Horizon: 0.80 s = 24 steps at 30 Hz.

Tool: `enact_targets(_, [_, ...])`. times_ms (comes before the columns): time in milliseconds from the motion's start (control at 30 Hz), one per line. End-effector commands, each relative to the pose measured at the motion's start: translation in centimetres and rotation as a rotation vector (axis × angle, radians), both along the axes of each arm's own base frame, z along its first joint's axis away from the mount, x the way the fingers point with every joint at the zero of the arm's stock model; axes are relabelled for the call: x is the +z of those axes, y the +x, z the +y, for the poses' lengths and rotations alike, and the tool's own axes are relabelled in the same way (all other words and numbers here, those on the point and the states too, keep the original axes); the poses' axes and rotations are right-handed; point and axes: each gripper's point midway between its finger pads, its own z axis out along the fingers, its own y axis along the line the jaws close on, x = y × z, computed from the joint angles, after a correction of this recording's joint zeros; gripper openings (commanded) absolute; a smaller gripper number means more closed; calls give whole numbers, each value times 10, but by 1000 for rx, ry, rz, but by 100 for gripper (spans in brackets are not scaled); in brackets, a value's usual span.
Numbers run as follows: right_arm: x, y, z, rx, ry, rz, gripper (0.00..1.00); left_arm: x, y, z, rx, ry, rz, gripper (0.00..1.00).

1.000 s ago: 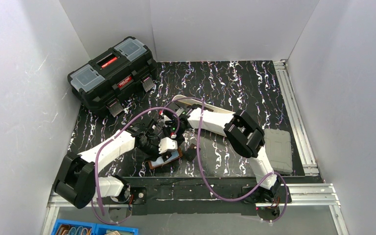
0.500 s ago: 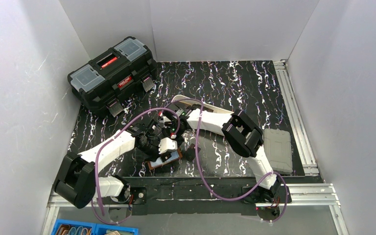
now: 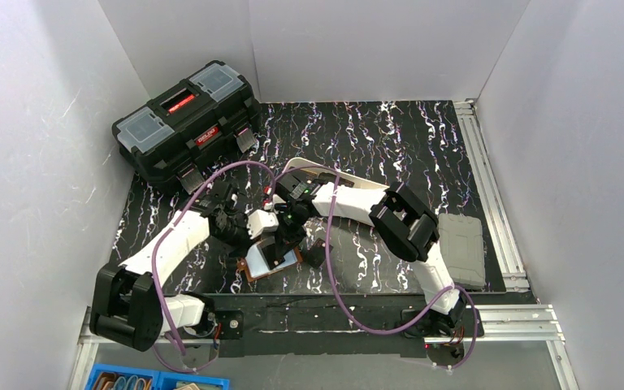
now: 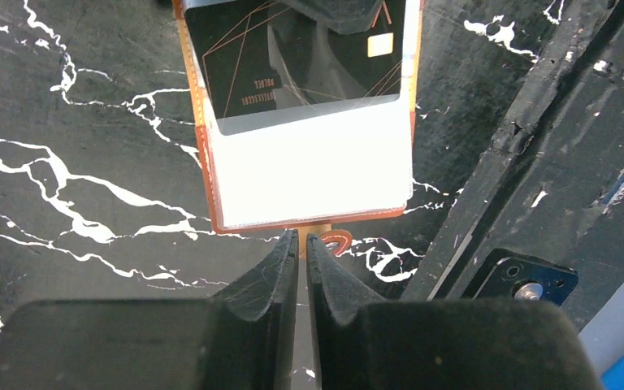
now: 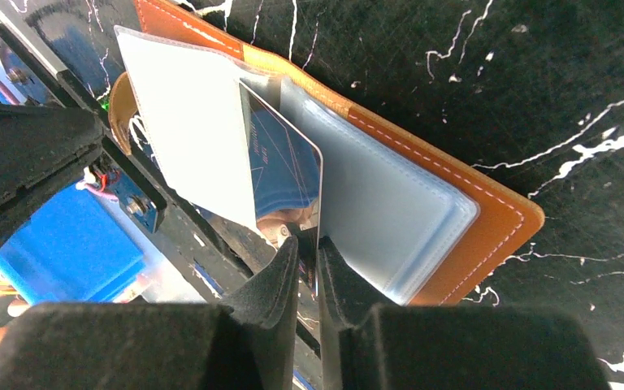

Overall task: Put the credit cards into the card holder
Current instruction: Insert the credit card into the card holder.

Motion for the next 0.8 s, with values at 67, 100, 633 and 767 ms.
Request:
enact_targets(67, [-1, 7, -14, -35, -57, -58, 18, -12, -4, 6, -60, -1, -12, 8])
enact_targets(100, [0, 8, -14, -36, -58, -62, 19, -14, -4, 6, -72, 4, -15, 8])
enact_targets(633, [-1, 9, -12, -32, -44, -67, 19, -35, -5, 17, -141, 24, -36, 9])
enact_targets(767, [-1, 11, -6, -21, -29, -67, 21, -46, -5, 19, -143, 42, -31, 9])
